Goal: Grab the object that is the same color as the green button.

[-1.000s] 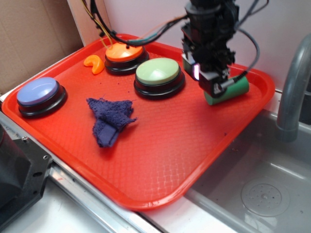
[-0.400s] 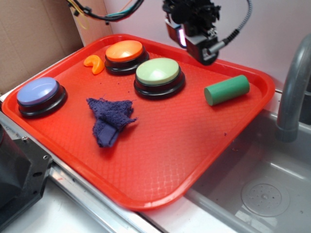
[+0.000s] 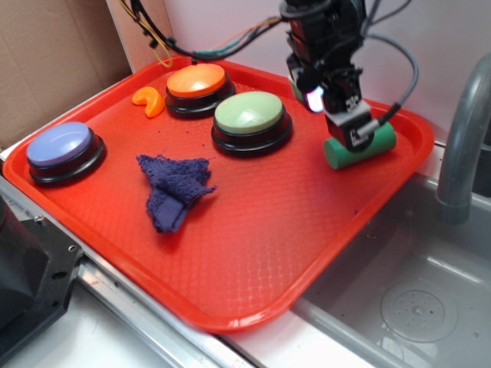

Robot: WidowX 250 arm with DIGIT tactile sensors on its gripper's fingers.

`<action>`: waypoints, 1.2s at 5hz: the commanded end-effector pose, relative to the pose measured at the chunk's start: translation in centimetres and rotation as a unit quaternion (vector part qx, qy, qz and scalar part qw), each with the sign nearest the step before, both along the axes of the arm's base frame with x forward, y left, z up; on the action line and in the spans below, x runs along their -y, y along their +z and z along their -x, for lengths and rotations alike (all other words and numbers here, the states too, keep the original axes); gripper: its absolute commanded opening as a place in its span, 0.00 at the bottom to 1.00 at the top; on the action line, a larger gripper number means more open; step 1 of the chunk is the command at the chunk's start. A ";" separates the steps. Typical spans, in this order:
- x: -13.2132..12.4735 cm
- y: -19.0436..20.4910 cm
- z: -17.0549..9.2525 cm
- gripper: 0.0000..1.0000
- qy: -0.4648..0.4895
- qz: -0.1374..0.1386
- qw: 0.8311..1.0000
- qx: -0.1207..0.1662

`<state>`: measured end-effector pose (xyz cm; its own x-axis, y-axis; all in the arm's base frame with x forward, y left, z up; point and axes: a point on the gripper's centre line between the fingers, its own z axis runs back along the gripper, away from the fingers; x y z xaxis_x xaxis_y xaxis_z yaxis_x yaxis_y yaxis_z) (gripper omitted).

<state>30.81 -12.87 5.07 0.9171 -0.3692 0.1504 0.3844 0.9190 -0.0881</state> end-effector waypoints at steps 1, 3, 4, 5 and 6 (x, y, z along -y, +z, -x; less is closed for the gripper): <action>1.1 -0.7 -1.5 1.00 -0.009 -0.007 1.000 -0.002; 1.4 -1.1 -1.2 0.00 0.001 -0.016 1.000 0.000; 1.2 0.6 -0.7 0.00 0.011 -0.014 1.000 0.006; -0.9 5.6 2.2 0.00 0.043 -0.030 0.998 0.033; -2.9 9.7 5.8 0.00 0.091 -0.066 0.994 -0.005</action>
<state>25.07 -9.38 12.46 0.9730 -0.2272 0.0410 0.2263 0.9737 0.0243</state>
